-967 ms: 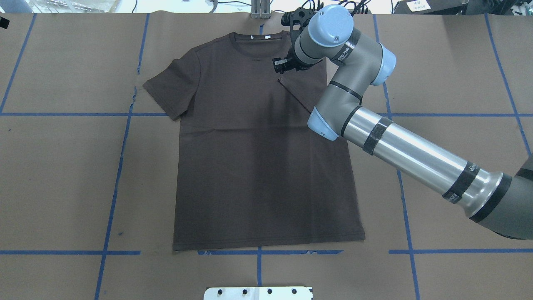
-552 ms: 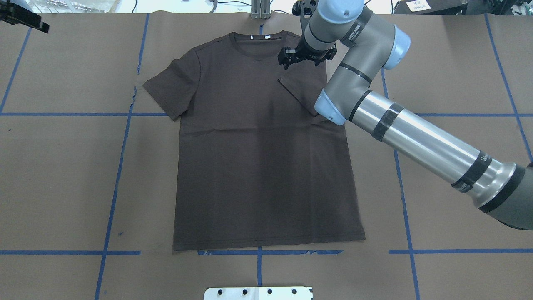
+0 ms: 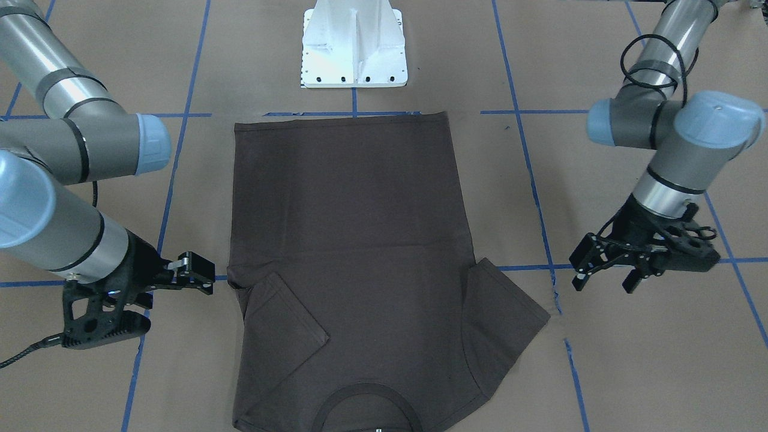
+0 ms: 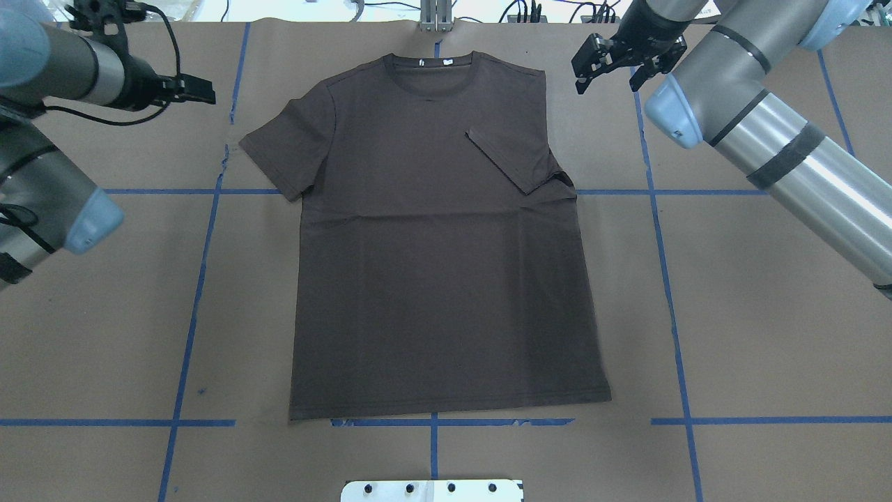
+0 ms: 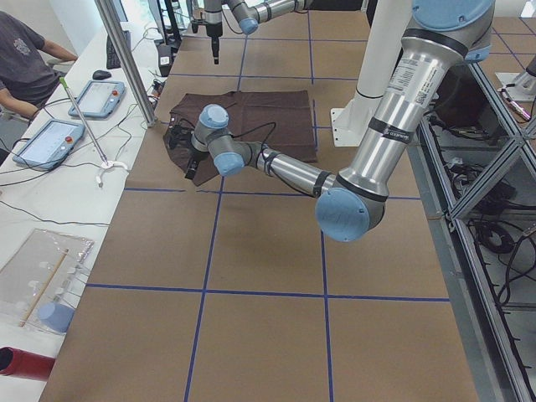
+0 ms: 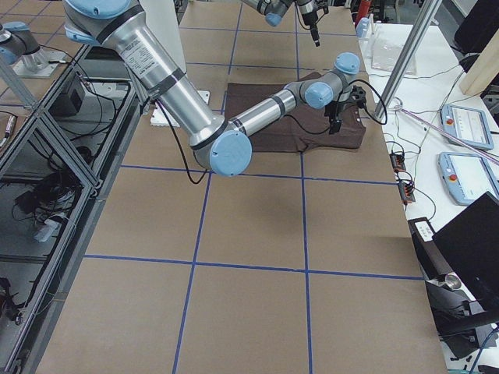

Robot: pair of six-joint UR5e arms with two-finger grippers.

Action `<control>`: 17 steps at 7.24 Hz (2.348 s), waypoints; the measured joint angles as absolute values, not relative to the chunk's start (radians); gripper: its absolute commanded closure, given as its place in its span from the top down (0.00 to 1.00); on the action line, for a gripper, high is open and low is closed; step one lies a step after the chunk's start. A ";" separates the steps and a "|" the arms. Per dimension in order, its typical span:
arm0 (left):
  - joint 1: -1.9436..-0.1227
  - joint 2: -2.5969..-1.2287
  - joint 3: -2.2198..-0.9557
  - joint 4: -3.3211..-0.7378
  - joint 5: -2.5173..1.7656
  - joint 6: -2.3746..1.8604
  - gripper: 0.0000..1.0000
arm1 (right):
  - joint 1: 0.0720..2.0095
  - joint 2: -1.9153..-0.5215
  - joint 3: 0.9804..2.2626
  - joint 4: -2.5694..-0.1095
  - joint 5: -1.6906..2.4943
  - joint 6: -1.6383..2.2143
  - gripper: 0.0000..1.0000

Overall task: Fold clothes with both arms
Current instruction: 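Move the left gripper to the other sleeve while the right gripper withdraws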

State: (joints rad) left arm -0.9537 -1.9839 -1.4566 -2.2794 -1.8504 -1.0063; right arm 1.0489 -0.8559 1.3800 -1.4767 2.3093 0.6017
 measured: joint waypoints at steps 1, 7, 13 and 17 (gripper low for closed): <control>-0.897 -1.998 -1.410 -2.328 -1.762 -1.077 1.00 | 1.061 -0.879 1.419 -1.507 2.323 0.562 1.00; -0.802 -2.104 -1.187 -2.404 -1.633 -1.151 0.98 | 1.054 -0.906 1.464 -1.522 2.320 0.552 1.00; -0.793 -2.121 -1.145 -2.405 -1.614 -1.144 0.50 | 1.046 -0.896 1.459 -1.523 2.319 0.568 1.00; -0.792 -2.129 -1.148 -2.399 -1.615 -1.140 0.00 | 1.045 -0.900 1.459 -1.523 2.318 0.570 1.00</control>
State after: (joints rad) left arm -0.7916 -2.1294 -1.1483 -2.3991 -1.6153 -1.1404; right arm 1.0450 -0.8996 1.4592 -1.5233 2.3183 0.5695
